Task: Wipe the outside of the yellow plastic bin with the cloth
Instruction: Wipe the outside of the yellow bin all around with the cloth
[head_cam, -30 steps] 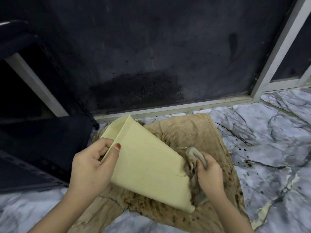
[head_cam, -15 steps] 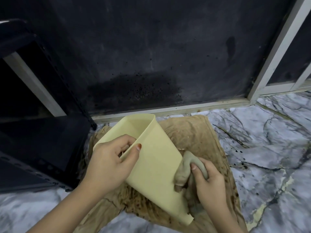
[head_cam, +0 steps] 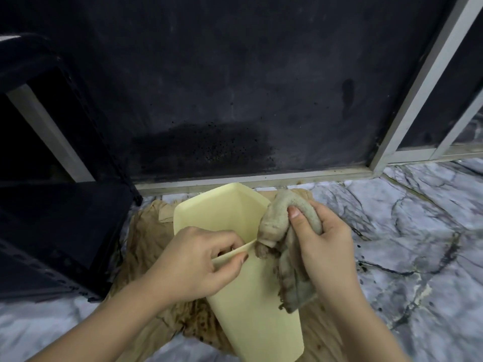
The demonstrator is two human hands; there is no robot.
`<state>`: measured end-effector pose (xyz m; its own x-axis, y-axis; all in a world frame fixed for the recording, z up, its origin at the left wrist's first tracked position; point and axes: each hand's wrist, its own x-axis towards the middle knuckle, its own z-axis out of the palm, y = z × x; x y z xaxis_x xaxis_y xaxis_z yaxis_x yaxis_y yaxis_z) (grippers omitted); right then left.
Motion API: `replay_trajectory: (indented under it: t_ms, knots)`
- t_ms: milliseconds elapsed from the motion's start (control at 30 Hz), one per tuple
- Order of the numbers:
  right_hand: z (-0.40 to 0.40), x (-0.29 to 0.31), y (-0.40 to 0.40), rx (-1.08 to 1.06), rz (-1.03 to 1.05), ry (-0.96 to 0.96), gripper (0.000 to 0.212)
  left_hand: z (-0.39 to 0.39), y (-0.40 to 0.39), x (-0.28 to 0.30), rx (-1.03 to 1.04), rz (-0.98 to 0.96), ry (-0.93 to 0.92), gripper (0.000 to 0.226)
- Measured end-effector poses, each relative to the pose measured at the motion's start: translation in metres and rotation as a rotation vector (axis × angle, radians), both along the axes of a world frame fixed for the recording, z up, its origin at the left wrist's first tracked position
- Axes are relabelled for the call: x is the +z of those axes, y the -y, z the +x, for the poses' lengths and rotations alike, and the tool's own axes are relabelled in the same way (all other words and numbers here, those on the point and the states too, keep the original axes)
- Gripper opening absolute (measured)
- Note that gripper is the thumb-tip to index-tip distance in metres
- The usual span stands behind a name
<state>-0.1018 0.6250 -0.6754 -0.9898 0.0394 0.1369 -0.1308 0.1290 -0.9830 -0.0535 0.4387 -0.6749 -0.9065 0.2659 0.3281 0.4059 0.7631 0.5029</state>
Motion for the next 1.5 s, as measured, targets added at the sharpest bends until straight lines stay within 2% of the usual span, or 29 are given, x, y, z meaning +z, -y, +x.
replay_trajectory:
  t_ms: [200, 300, 467, 567, 733, 833, 900, 967, 1033, 1100, 1267, 1400, 1500]
  knots:
    - [0.0, 0.018, -0.017, 0.063, 0.315, 0.063, 0.011, 0.006, -0.005, -0.001, -0.048, 0.042, 0.002, 0.015]
    - [0.006, 0.022, -0.022, 0.067, 0.426, 0.071, 0.012, 0.013, -0.013, -0.006, 0.033, 0.124, -0.03, 0.014]
    - [0.026, 0.021, -0.03, 0.061, 0.523, 0.116, 0.018, 0.028, -0.022, -0.008, 0.237, 0.136, -0.093, 0.013]
    - [0.044, 0.017, -0.031, 0.041, 0.548, 0.123, 0.016, 0.039, -0.019, -0.012, 0.271, 0.137, -0.096, 0.01]
    - [0.064, 0.013, -0.033, 0.039, 0.566, 0.115, 0.034, 0.058, -0.021, -0.017, 0.346, 0.125, -0.109, 0.021]
    - [0.068, 0.007, -0.036, 0.032, 0.584, 0.117, 0.032, 0.068, -0.016, -0.019, 0.496, 0.047, -0.075, 0.042]
    - [0.069, 0.004, -0.038, 0.034, 0.573, 0.12, 0.023, 0.073, -0.012, -0.017, 0.588, 0.055, 0.04, 0.064]
    - [0.071, 0.001, -0.038, 0.047, 0.581, 0.143, 0.013, 0.078, -0.009, -0.017, 0.599, 0.073, 0.143, 0.077]
    - [0.074, -0.004, -0.035, 0.065, 0.614, 0.172, 0.009, 0.082, -0.008, -0.021, 0.587, 0.047, 0.209, 0.073]
    - [0.076, -0.011, -0.031, 0.068, 0.64, 0.175, 0.016, 0.086, -0.009, -0.025, 0.585, 0.047, 0.262, 0.066]
    - [0.072, -0.016, -0.027, 0.06, 0.657, 0.123, 0.02, 0.084, -0.014, -0.026, 0.626, 0.153, 0.288, 0.068]
    - [0.065, -0.014, -0.028, 0.085, 0.667, 0.16, 0.012, 0.081, -0.016, -0.027, 0.659, 0.248, 0.315, 0.068]
    - [0.06, -0.015, -0.029, 0.103, 0.68, 0.202, 0.019, 0.081, -0.017, -0.027, 0.65, 0.305, 0.314, 0.068]
